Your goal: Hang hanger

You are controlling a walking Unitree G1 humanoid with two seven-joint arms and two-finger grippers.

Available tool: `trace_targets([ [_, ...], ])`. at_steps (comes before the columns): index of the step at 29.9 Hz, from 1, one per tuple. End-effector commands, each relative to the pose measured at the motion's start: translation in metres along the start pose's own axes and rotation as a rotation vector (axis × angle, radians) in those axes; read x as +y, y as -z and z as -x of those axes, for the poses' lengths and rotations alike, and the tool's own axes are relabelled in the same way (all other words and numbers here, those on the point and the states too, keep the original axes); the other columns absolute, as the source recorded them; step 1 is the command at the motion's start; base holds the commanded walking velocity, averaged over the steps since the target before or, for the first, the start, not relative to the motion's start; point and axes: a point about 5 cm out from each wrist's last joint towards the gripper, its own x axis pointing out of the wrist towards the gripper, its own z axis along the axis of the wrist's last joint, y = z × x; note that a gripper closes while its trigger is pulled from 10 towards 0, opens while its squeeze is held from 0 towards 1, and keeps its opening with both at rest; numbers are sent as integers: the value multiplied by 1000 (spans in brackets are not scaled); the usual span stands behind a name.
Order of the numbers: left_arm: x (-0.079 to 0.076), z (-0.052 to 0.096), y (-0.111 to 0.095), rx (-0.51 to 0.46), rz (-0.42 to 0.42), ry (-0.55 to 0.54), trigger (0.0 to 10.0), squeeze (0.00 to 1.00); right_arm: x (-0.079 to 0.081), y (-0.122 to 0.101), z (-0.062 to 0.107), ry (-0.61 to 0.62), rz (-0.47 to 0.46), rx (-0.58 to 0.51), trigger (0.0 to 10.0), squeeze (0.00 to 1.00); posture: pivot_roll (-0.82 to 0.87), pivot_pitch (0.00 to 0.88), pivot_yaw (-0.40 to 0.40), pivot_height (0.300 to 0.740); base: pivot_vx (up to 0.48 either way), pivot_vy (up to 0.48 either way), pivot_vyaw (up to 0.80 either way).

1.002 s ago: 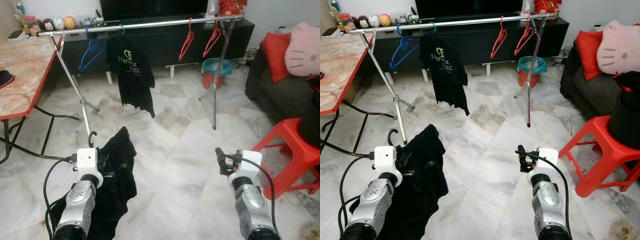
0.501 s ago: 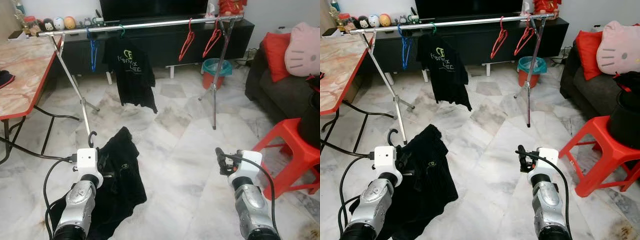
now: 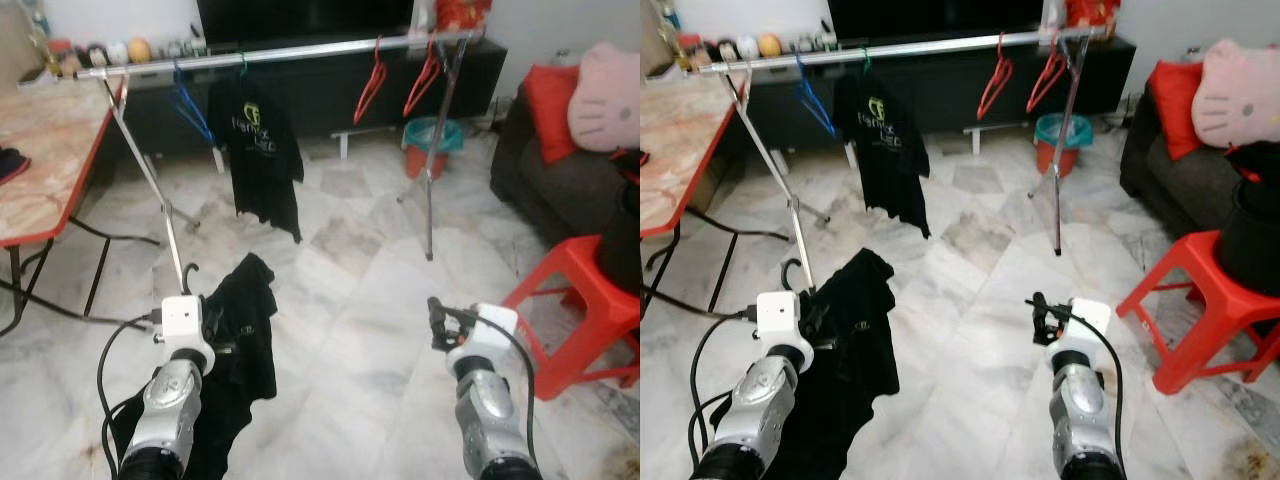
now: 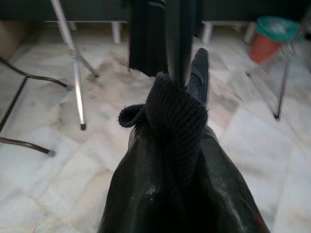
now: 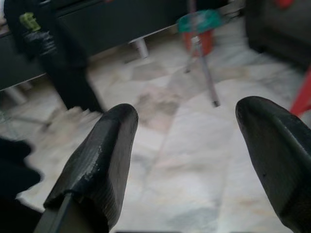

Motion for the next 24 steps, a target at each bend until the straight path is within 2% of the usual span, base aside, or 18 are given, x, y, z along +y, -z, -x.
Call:
trace_targets([
  [1,20,0,-5,-12,39,-100,10000,0,-10,1,1,53,0,6,10000,0,-126,0,74,740,420,0,0],
  [6,25,2,-3,-4,49,-121,10000,0,-10,4,4,57,10,12,10000,0,-126,0,71,740,423,0,0],
  [21,11,0,0,3,25,-76,10000,0,2,5,3,30,36,1,10000,0,-123,0,66,740,435,0,0],
  [24,7,-1,0,-1,10,-60,10000,0,0,6,4,33,36,2,10000,0,-129,0,69,740,442,0,467],
])
